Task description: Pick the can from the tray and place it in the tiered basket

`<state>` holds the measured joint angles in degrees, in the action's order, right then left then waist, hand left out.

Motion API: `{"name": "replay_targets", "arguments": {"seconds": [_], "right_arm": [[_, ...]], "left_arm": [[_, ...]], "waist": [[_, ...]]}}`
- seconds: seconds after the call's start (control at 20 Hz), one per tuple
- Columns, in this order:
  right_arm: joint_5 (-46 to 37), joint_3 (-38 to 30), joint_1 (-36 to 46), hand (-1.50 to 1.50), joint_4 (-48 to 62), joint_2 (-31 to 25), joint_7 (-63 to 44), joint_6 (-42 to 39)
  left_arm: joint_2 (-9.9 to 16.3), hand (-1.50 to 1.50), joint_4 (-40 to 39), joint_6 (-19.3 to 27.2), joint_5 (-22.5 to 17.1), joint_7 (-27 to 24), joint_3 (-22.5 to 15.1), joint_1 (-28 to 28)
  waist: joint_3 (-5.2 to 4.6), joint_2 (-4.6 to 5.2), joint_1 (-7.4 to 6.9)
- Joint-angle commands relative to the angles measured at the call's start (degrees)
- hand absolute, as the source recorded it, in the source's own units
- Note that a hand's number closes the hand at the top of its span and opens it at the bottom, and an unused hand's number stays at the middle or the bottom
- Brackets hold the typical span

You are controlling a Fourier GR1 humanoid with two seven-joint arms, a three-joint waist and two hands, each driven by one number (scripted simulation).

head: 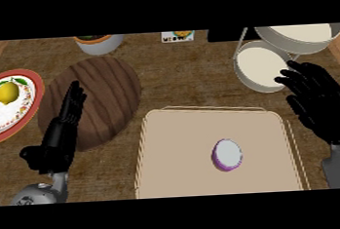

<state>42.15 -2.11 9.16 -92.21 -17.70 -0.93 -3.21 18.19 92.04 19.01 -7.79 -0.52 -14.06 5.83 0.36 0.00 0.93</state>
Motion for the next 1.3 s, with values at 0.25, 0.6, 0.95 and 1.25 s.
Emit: {"name": "replay_targets", "arguments": {"seconds": [0.25,0.6,0.95,1.25], "right_arm": [[12.2,-6.8,-13.6,-1.50,-4.0,-10.7,3.1,-33.2],[-7.7,-12.7,-10.0,-1.50,-13.6,-28.5,0.3,-36.0],[-22.8,-10.5,-5.4,-1.50,-31.4,-37.7,-10.5,-31.7],[-21.4,-2.8,-3.4,-1.50,-44.0,-40.4,-28.9,-27.0]], "left_arm": [[-3.1,0.00,-2.2,3.9,3.8,3.4,-1.0,3.3],[-3.8,0.00,-3.5,3.8,4.0,2.2,-1.2,3.4],[-3.2,0.00,-4.0,2.8,4.2,1.4,-1.1,2.5],[-3.8,0.00,-6.1,1.3,3.9,2.9,0.2,6.6]], "waist": [[-0.27,-0.24,0.71],[-0.50,-0.54,1.31],[-0.68,-0.38,-0.35],[-0.60,0.00,-0.86]]}}
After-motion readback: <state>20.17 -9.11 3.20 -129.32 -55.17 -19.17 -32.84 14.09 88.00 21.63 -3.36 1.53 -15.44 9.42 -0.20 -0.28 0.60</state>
